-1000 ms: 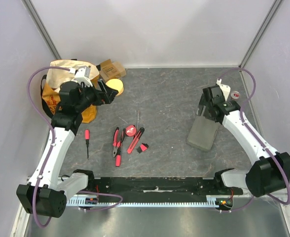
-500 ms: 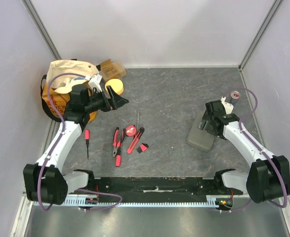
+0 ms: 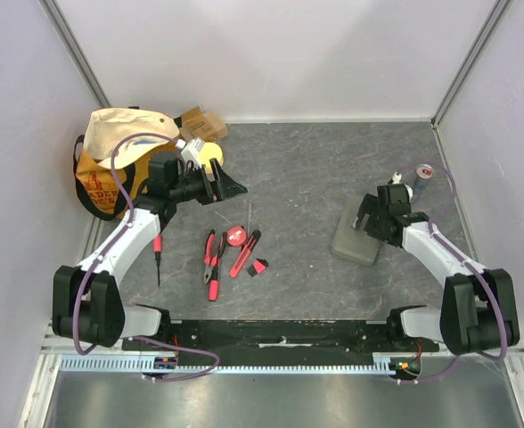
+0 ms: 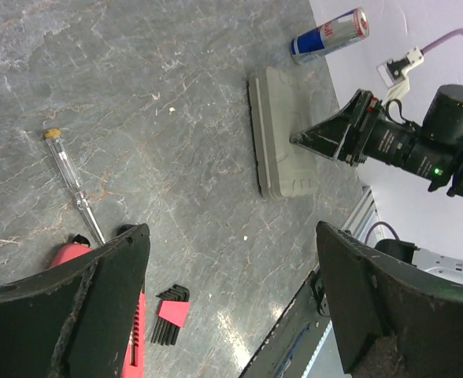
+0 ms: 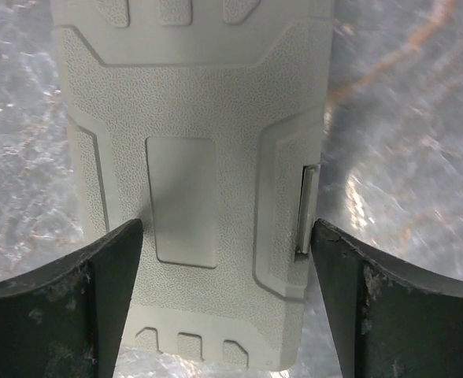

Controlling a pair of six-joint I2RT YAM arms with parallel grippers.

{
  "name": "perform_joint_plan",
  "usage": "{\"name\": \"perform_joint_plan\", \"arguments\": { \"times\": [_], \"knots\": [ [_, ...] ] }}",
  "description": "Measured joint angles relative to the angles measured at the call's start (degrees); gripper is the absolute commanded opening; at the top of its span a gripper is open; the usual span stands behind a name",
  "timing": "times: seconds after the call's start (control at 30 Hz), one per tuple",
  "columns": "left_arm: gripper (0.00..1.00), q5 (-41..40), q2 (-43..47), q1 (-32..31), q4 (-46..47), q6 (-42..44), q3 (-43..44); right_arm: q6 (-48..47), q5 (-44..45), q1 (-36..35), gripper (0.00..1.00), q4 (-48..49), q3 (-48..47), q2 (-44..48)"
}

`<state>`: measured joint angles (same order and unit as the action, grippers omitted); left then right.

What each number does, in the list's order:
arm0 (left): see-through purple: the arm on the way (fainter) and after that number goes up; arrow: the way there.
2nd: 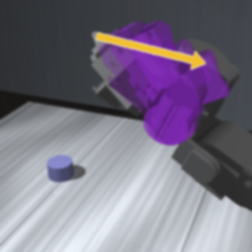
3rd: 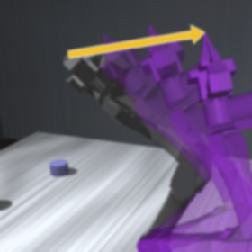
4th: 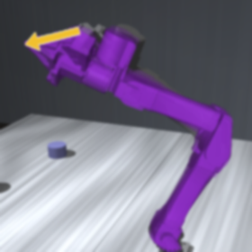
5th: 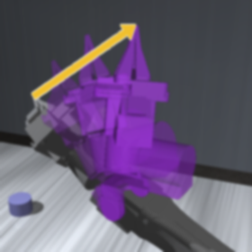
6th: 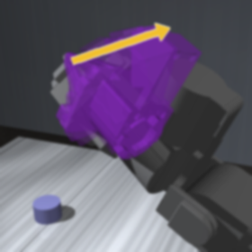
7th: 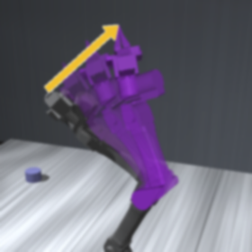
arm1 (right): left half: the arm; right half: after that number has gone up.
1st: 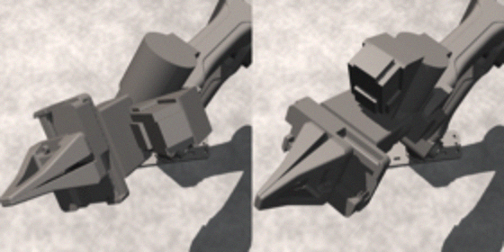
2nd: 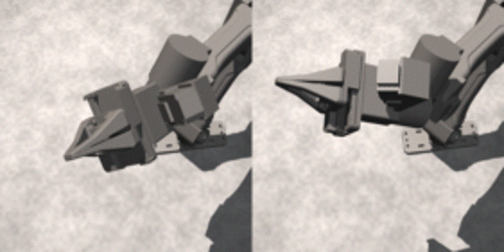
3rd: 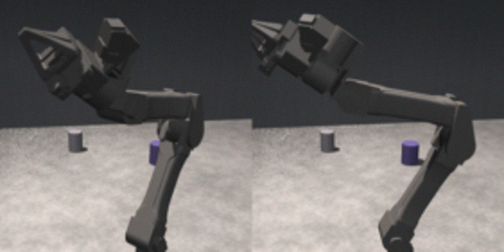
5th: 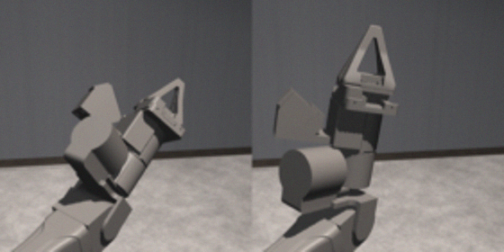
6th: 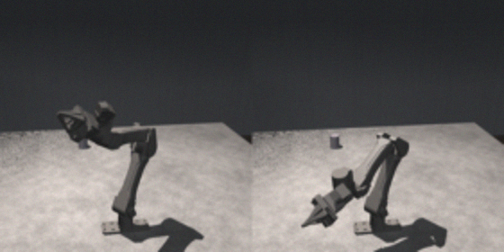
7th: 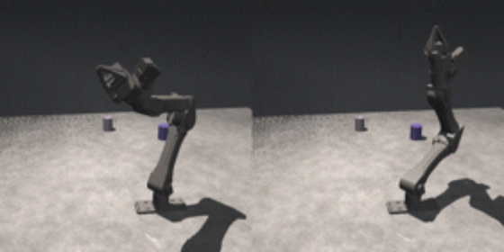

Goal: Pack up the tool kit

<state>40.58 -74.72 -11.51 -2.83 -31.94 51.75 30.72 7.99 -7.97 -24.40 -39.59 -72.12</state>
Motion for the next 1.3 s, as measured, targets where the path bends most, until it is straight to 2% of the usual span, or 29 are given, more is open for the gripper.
{"name": "perform_joint_plan", "arguments": {
  "times": [0.17, 0.37, 0.47, 0.6, 0.73, 0.83, 1.0, 1.1, 1.17, 1.3],
  "knots": [
    [0.88, 0.1, -3.0, -1.2, 0.1, -0.3, 0.1, -1.1, -3.0, -2.6, 0.85, 6.9, -2.3, -5.9],
    [0.84, 0.0, -8.0, -3.9, 0.0, -0.7, 1.3, 3.9, -2.6, -15.1, 0.80, 12.5, -8.2, -15.3],
    [0.83, -1.6, -11.1, -5.4, -0.1, -1.1, 2.5, 7.6, -3.8, -19.2, 0.85, 14.5, -11.3, -19.5],
    [0.82, -5.1, -16.7, -7.0, -0.3, -2.1, 5.0, 10.0, -4.6, -21.4, 0.94, 13.4, -15.8, -23.4],
    [0.82, -7.3, -21.9, -8.4, -0.6, -2.3, 8.8, 9.9, -3.3, -21.7, 0.93, 10.7, -17.8, -23.3],
    [0.82, -9.0, -25.4, -10.4, -1.2, -2.3, 12.7, 9.8, -0.9, -21.7, 0.84, 9.0, -18.5, -21.4],
    [0.67, -12.1, -29.4, -14.6, -2.8, -1.1, 17.9, 9.6, 2.9, -21.4, 0.59, 7.3, -18.6, -17.5],
    [0.60, -13.8, -31.6, -16.6, -4.9, 1.1, 20.2, 9.6, 3.6, -21.0, 0.49, 7.0, -18.6, -17.2],
    [0.57, -14.6, -33.2, -17.6, -6.4, 2.6, 21.3, 9.4, 3.9, -21.0, 0.44, 6.5, -18.5, -17.6],
    [0.55, -14.7, -35.8, -18.0, -8.4, 3.9, 21.8, 9.3, 4.0, -21.0, 0.41, 6.3, -18.3, -18.7]
  ]
}}
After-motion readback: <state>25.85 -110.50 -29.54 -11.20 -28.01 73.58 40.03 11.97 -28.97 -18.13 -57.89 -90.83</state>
